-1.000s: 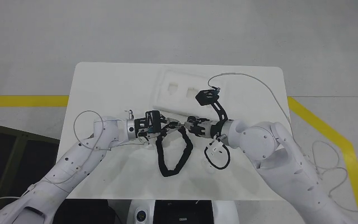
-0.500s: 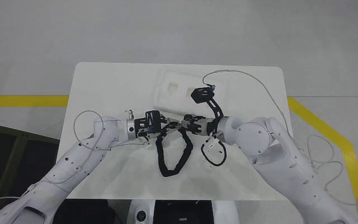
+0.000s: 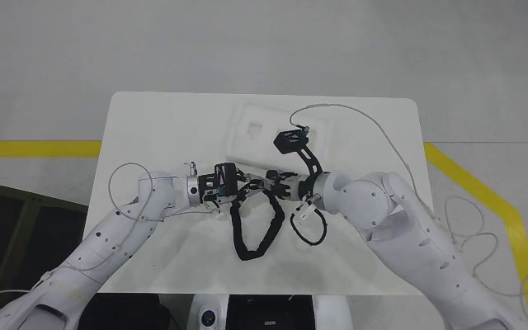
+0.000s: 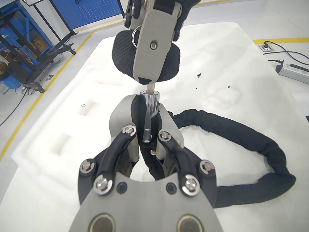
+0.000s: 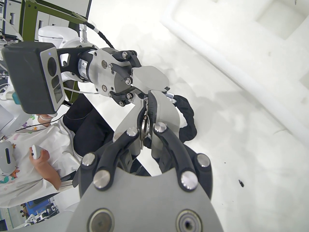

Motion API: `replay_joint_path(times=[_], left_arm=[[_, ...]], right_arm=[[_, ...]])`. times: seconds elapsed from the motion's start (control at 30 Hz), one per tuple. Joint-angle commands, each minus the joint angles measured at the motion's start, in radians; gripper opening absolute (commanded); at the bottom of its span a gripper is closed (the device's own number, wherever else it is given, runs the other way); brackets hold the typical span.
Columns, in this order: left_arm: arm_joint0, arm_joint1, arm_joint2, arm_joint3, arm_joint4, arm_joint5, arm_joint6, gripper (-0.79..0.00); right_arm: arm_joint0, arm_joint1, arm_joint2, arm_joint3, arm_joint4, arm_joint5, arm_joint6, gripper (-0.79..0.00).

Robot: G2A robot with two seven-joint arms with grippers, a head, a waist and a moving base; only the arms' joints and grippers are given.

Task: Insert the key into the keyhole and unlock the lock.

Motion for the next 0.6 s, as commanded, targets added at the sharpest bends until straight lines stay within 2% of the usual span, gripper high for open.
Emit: replay_joint_path(times=[0.0, 0.07, 0.17, 0.4, 0.5, 0.57], left_arm=[[0.000, 0.000, 0.000, 0.000, 0.000, 0.000, 0.000, -0.785], [0.000, 0.000, 0.000, 0.000, 0.000, 0.000, 0.000, -0.785], [0.000, 0.000, 0.000, 0.000, 0.000, 0.000, 0.000, -0.785], [0.000, 0.000, 0.000, 0.000, 0.000, 0.000, 0.000, -0.785], [0.000, 0.000, 0.000, 0.000, 0.000, 0.000, 0.000, -0.785], [0.000, 0.000, 0.000, 0.000, 0.000, 0.000, 0.000, -0.785]], right_arm=[[0.000, -0.001, 0.001, 0.001, 0.002, 0.000, -0.003, -0.477], [-0.002, -0.001, 0.005, 0.001, 0.002, -0.001, -0.007, -0.434], [-0.004, -0.001, 0.012, -0.001, 0.002, -0.005, -0.006, -0.416], [-0.013, 0.009, 0.059, -0.041, -0.006, -0.020, 0.039, -0.437], [-0.025, 0.015, 0.086, -0.063, -0.013, -0.022, 0.065, -0.486], [-0.033, 0.020, 0.102, -0.075, -0.018, -0.030, 0.086, -0.493]])
